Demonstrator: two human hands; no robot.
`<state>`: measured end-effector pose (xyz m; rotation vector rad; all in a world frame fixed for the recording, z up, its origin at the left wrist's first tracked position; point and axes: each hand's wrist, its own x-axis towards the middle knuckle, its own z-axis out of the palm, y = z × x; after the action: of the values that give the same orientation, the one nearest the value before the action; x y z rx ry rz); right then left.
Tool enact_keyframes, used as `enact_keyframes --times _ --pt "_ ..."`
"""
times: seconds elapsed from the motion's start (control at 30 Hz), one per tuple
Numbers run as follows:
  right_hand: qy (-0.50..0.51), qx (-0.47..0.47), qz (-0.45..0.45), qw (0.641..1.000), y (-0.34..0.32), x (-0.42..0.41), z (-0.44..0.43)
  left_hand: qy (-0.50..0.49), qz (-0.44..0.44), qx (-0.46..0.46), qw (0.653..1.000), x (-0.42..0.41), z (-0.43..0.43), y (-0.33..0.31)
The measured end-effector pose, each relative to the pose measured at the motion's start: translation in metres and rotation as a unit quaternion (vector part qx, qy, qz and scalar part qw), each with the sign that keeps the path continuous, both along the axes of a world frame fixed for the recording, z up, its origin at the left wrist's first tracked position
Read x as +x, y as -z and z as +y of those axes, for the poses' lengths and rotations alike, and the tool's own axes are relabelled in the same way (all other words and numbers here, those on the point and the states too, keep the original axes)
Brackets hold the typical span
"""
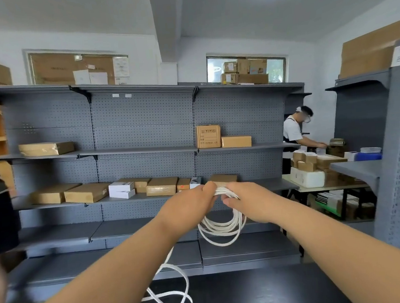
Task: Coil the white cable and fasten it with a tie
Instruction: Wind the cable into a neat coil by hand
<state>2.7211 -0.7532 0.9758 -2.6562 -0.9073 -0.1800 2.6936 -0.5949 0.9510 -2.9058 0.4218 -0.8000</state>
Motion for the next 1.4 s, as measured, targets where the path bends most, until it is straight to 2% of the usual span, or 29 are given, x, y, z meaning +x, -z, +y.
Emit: enact_keyframes --times 0.17,0.3,0.37,0.47,0.5,0.57,0.67,0.77,0.97,1.13,1.23,1.3,1.4 --pt "0.024 -0.013 -0.015 1.0 0.014 0.008 0.018 0.004 -0.026 -0.061 0.998 0.01 0.014 0.018" --pt "0.037 0.029 -0.011 0.999 0.023 0.02 0.026 0.02 -0.043 -0.209 0.977 0.017 0.02 0.037" --pt "0.048 0.062 -0.005 0.997 0.025 0.026 0.028 0.036 -0.023 -0.306 0.951 0.021 0.022 0.047" --pt "0.064 0.127 0.003 0.99 0.025 0.031 0.033 0.075 -0.01 -0.472 0.878 0.028 0.023 0.061" --pt "0.07 0.149 0.005 0.986 0.025 0.032 0.034 0.082 -0.017 -0.509 0.857 0.029 0.022 0.063" --pt "0.075 0.192 0.02 0.978 0.028 0.034 0.038 0.083 -0.037 -0.536 0.839 0.03 0.019 0.066" --pt "0.058 0.248 0.067 0.965 0.033 0.034 0.042 0.056 -0.047 -0.516 0.854 0.032 0.022 0.063" --pt "0.041 0.246 0.089 0.964 0.032 0.035 0.044 0.01 -0.045 -0.461 0.886 0.032 0.029 0.054" --pt "-0.01 0.066 0.014 0.998 0.016 0.032 0.042 -0.01 -0.008 -0.239 0.971 0.023 0.039 0.036" --pt "0.004 -0.033 -0.047 0.998 0.023 0.031 0.047 -0.02 -0.013 -0.094 0.995 0.021 0.044 0.034" --pt "0.02 -0.049 -0.077 0.996 0.028 0.031 0.049 -0.01 -0.096 -0.073 0.993 0.028 0.046 0.044" --pt "0.024 -0.039 -0.08 0.996 0.03 0.032 0.049 0.005 -0.125 -0.093 0.988 0.028 0.046 0.051" --pt "0.036 0.007 -0.051 0.998 0.035 0.035 0.045 -0.015 -0.079 -0.196 0.977 0.028 0.041 0.056"
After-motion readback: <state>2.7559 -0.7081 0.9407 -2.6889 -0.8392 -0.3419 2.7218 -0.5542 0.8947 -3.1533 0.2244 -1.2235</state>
